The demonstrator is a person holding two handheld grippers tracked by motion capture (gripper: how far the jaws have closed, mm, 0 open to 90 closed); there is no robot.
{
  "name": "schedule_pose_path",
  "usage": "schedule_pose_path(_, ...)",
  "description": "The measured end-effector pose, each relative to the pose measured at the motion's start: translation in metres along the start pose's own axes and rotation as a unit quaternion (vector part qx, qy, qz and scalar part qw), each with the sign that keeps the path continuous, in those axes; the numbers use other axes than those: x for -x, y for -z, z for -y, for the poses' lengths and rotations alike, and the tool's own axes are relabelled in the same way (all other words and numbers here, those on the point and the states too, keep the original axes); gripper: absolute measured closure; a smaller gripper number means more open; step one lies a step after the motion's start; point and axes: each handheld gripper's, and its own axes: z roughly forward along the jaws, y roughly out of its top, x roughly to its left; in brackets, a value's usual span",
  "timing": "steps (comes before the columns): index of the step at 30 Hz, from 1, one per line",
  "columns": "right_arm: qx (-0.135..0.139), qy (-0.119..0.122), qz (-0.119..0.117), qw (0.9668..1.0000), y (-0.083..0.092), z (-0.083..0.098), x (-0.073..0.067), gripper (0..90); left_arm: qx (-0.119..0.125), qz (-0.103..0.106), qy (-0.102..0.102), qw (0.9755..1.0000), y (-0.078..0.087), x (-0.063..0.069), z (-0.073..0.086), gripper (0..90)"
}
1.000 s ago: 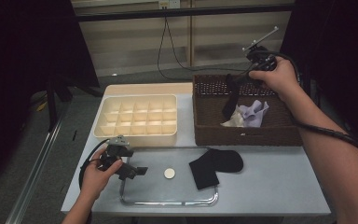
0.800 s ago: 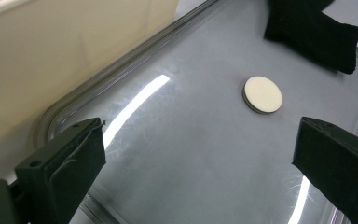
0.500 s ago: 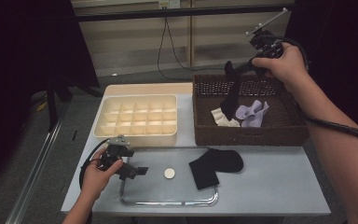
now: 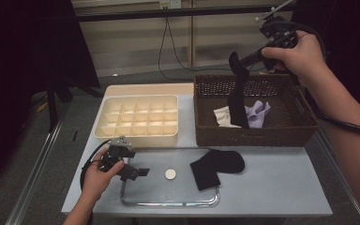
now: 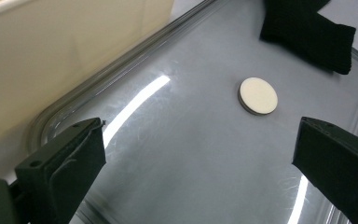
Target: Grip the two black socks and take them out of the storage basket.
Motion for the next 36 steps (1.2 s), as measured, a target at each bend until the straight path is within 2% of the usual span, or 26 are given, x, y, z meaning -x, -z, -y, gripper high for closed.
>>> schedule_pose_path(5,0.013,0.003,-0.011,0.9998,0.013,0.001,-0.009,88.7,-0.002,0.001,-0.002,1.0,-0.001,0.002,0.0,2.0)
schedule_pose_path(10,0.017,0.006,-0.029,0.9994,0.013,0.009,-0.018,88.6,-0.002,0.003,-0.004,1.0,-0.001,0.003,-0.001,2.0)
schedule_pose_path(15,0.017,-0.001,-0.055,0.9983,0.003,0.024,-0.023,87.8,-0.007,-0.003,-0.006,0.9999,-0.001,0.004,-0.001,2.0)
schedule_pose_path(18,0.01,-0.008,-0.07,0.9975,-0.009,0.035,-0.024,88.1,-0.001,-0.001,-0.006,1.0,-0.003,0.004,-0.001,2.0)
schedule_pose_path(21,0.002,-0.007,-0.079,0.9969,-0.023,0.047,-0.024,86.1,-0.005,0.002,-0.007,1.0,-0.004,0.004,-0.001,2.1)
schedule_pose_path(24,-0.008,-0.01,-0.072,0.9973,-0.036,0.058,-0.023,73.1,-0.006,-0.004,-0.007,0.9999,-0.004,0.004,-0.001,2.1)
schedule_pose_path(26,-0.013,-0.018,-0.071,0.9972,-0.044,0.064,-0.019,58.4,-0.007,-0.001,-0.007,1.0,-0.004,0.004,-0.001,2.0)
schedule_pose_path(28,-0.024,-0.025,-0.066,0.9972,-0.051,0.071,-0.016,53.5,-0.006,-0.002,-0.006,1.0,-0.004,0.004,0.0,2.0)
schedule_pose_path(30,-0.032,-0.026,-0.058,0.9975,-0.058,0.078,-0.013,42.2,-0.008,-0.002,-0.008,0.9999,-0.004,0.004,0.0,2.1)
schedule_pose_path(33,-0.045,-0.028,-0.047,0.9975,-0.069,0.086,-0.009,33.3,-0.01,-0.001,-0.009,0.9999,-0.004,0.004,0.0,2.1)
schedule_pose_path(36,-0.048,-0.029,-0.044,0.9975,-0.08,0.092,-0.004,30.3,-0.014,-0.002,-0.01,0.9998,-0.004,0.004,0.0,2.0)
